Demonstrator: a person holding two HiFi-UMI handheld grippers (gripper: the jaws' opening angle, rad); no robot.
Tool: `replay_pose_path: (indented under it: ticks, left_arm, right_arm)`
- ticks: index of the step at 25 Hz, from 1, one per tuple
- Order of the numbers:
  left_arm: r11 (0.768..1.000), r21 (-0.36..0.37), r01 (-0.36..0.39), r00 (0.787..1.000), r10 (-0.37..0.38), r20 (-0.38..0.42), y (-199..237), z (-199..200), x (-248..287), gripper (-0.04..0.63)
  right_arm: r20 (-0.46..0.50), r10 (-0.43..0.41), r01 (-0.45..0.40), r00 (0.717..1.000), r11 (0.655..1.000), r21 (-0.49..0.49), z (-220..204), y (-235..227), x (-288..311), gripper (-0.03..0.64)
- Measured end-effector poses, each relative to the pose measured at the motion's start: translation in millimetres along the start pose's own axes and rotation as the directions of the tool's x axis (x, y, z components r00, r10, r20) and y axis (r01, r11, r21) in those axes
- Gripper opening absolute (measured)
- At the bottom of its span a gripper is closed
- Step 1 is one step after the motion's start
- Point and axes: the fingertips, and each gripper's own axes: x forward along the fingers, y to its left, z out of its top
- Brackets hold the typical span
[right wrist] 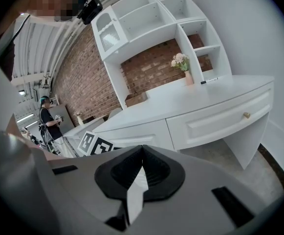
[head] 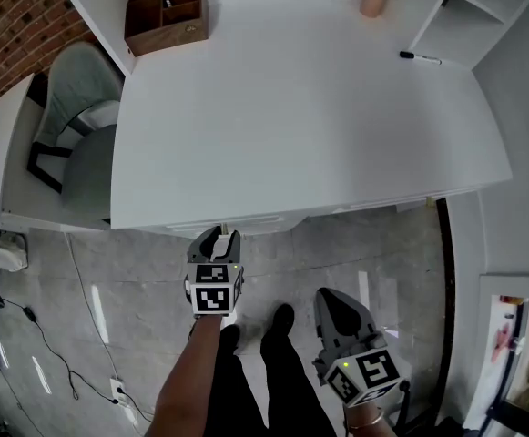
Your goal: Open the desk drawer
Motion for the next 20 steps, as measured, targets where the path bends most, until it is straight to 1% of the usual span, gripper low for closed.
replay_pose_path:
  ticks: [2,4,6,10,14,20]
  left_arm:
    - [1.000,-0.009,-0.012,1.000,0.012,-0.006,3.1,-0.8,2.9,0.132]
    - [1.000,-0.016,-0.020,1.000,0.020,-0.006,5.6,-1.3,3.3,0.117]
    - [1.000,-0.019,-0.021,1.000,0.021,-0.005,7.3,-2.0,3.2,0.101]
    - [0.999,-0.036,-0.024,1.000,0.024,-0.002,8.7,-4.4,2.0,0.092]
    - [0.998,-0.053,-0.020,1.000,0.020,-0.006,9.0,-6.1,-1.9,0.086]
    - [0.998,-0.058,-0.001,1.000,0.000,-0.014,3.8,-15.1,-12.8,0.086]
  right_arm:
    - [-0.009,0.004,-0.004,1.000,1.000,-0.005,-3.5,-0.6,1.4,0.005]
    - [-0.024,0.000,0.000,1.000,1.000,-0.016,-7.5,-1.2,2.2,0.005]
    - [-0.035,-0.005,0.004,0.999,1.000,-0.022,-10.1,0.1,2.8,0.005]
    - [-0.074,-0.026,0.022,0.997,0.998,-0.050,-16.1,3.6,-0.2,0.005]
    - [-0.065,-0.036,0.032,0.997,0.998,-0.059,-14.2,10.3,-5.4,0.005]
    - [-0.054,-0.055,0.052,0.997,0.997,-0.062,-15.7,21.6,-13.8,0.005]
